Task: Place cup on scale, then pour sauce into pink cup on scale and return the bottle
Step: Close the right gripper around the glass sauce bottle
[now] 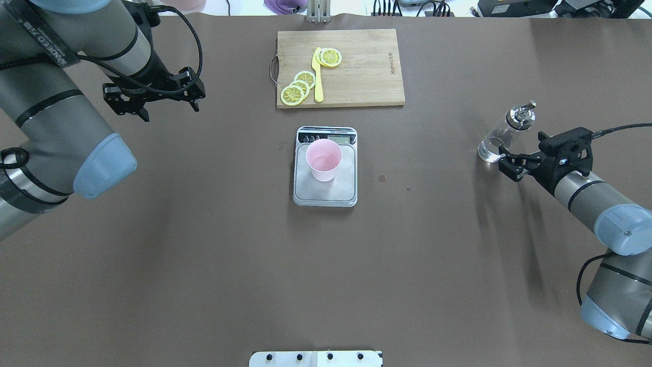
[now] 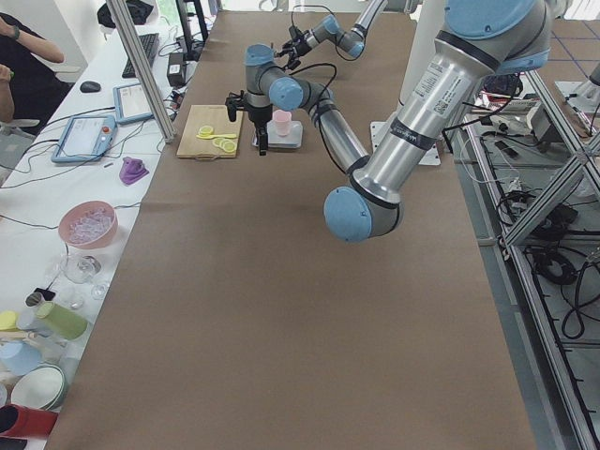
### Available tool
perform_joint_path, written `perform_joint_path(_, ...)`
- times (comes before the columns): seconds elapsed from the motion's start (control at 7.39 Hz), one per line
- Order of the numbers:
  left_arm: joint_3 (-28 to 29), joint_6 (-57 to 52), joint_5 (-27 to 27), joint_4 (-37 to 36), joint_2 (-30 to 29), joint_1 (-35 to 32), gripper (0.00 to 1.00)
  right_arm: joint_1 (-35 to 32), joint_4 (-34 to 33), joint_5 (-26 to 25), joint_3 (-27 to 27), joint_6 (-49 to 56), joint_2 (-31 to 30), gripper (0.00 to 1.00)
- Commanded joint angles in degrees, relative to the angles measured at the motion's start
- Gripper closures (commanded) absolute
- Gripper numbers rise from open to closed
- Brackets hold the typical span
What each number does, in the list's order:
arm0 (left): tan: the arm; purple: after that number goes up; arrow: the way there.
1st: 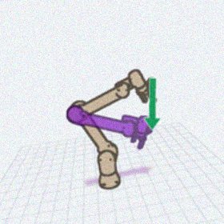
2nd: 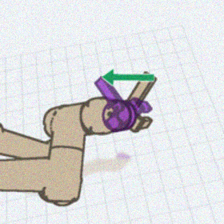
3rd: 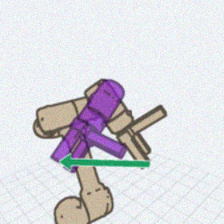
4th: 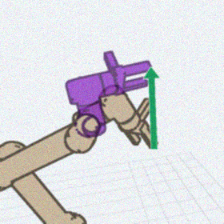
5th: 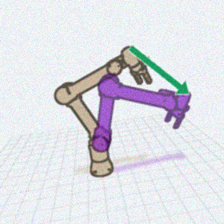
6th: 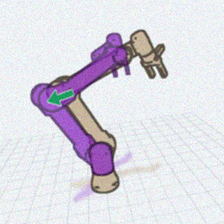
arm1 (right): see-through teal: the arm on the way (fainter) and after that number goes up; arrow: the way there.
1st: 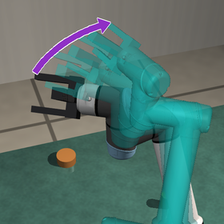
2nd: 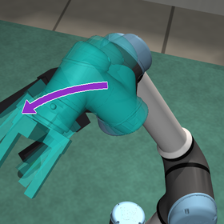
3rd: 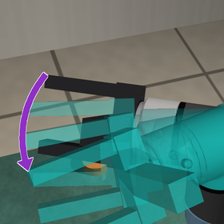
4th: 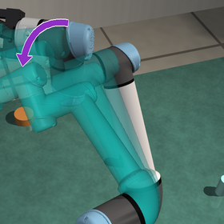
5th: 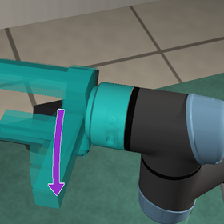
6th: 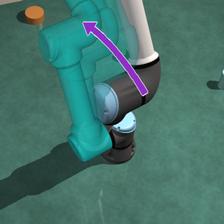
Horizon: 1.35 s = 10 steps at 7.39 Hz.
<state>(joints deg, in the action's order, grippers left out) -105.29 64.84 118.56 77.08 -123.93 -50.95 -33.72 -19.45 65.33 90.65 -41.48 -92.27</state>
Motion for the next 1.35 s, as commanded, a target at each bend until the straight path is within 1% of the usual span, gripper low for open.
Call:
perform_joint_path(0.0, 0.0, -0.1, 0.0, 0.0, 0.1, 0.0, 0.01, -0.1, 0.1, 0.1, -0.6, -0.4, 1.1, 0.0)
perform_joint_path(0.27, 0.0, -0.1, 0.0, 0.0, 0.3, 0.0, 0.01, 0.0, 0.2, 0.5, -0.5, -1.1, 1.3, 0.0)
perform_joint_path(0.41, 0.0, -0.1, 0.0, 0.0, 0.3, 0.0, 0.01, -0.1, 2.0, 0.8, -0.6, -1.8, 2.0, 0.0)
perform_joint_path(0.54, -0.2, 0.0, 0.0, -0.2, -0.2, 0.0, 0.01, -0.1, 2.5, 1.5, -0.9, -3.2, 2.4, 0.0)
perform_joint_path(1.22, 0.0, 0.1, -0.3, -0.1, -0.1, 0.0, 0.01, -0.9, 2.5, 1.6, -1.4, -3.6, 3.1, 0.0)
